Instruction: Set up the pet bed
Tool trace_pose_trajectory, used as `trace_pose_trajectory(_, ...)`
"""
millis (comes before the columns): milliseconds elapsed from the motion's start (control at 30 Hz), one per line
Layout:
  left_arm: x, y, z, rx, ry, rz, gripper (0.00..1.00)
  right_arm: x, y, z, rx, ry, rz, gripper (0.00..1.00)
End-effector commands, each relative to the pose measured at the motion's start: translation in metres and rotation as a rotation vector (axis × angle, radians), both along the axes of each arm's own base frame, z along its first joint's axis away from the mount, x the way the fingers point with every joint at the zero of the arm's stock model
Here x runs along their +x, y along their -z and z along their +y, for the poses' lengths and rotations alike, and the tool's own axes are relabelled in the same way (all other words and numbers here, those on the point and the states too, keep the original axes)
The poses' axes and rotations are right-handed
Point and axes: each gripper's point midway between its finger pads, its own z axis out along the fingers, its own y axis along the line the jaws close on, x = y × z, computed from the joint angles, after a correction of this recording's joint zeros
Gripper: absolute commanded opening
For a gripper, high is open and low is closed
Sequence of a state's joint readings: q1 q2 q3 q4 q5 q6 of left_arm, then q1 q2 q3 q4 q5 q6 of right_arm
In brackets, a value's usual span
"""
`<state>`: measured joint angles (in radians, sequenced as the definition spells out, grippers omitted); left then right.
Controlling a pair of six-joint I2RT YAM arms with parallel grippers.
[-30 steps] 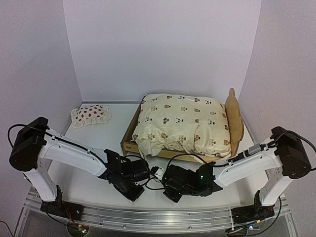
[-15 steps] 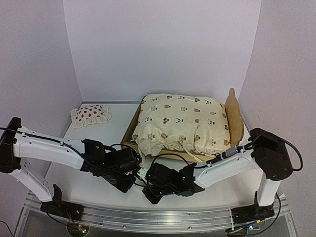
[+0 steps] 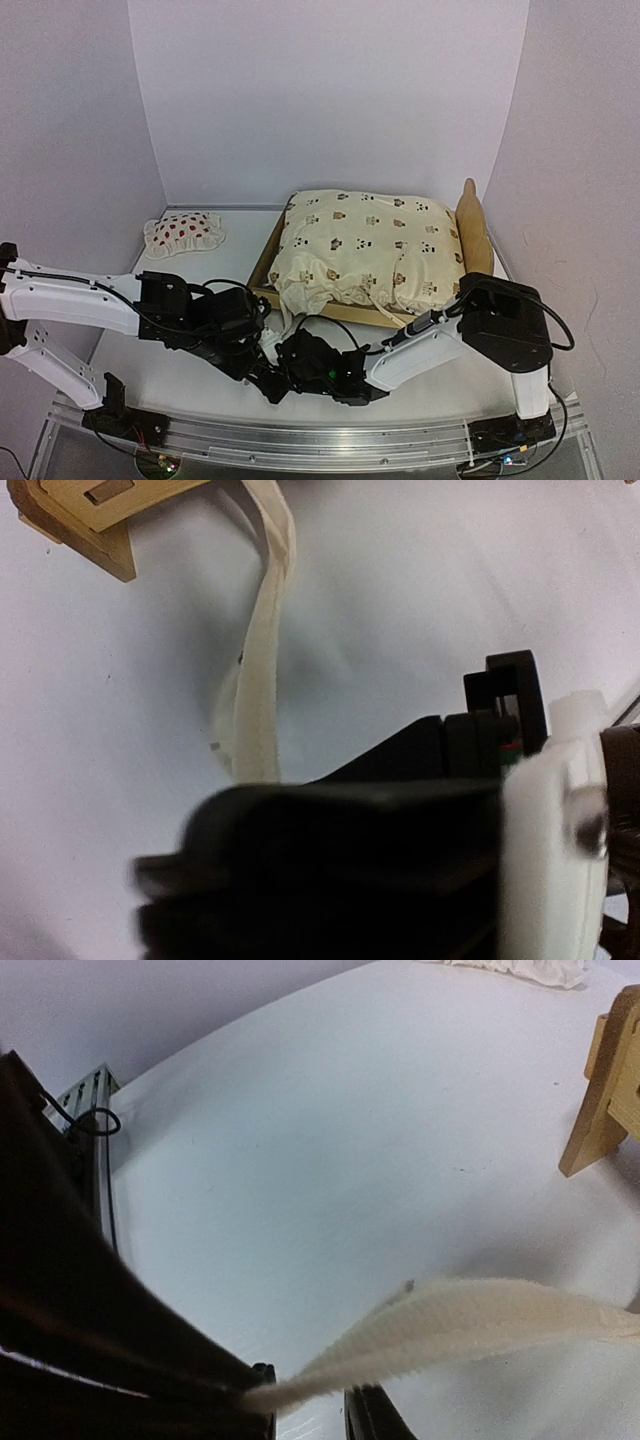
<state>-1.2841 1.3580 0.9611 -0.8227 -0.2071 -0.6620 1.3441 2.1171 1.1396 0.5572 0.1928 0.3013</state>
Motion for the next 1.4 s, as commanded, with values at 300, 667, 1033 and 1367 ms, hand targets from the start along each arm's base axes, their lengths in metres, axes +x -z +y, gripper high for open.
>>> trace_pose_trajectory(300,0.002,-0.003,-0.028,-0.125,0.015,-0.008,0.00,-0.029,-0.013,-0.083,-0.025,-0.045,0.055,0.50)
trace_pose_trajectory(667,-0.014,0.033,-0.053,-0.154,0.092,0.101,0.01,0.038,-0.041,-0.135,-0.155,0.313,-0.098,0.52)
trace_pose_trajectory(1033,-0.038,0.024,-0.063,-0.231,0.194,0.211,0.57,0.063,-0.045,-0.141,-0.095,0.369,0.016,0.51)
trace_pose_trajectory(1367,-0.002,0.035,0.015,0.012,-0.073,0.123,0.54,0.059,-0.047,-0.116,-0.094,0.279,0.032,0.50)
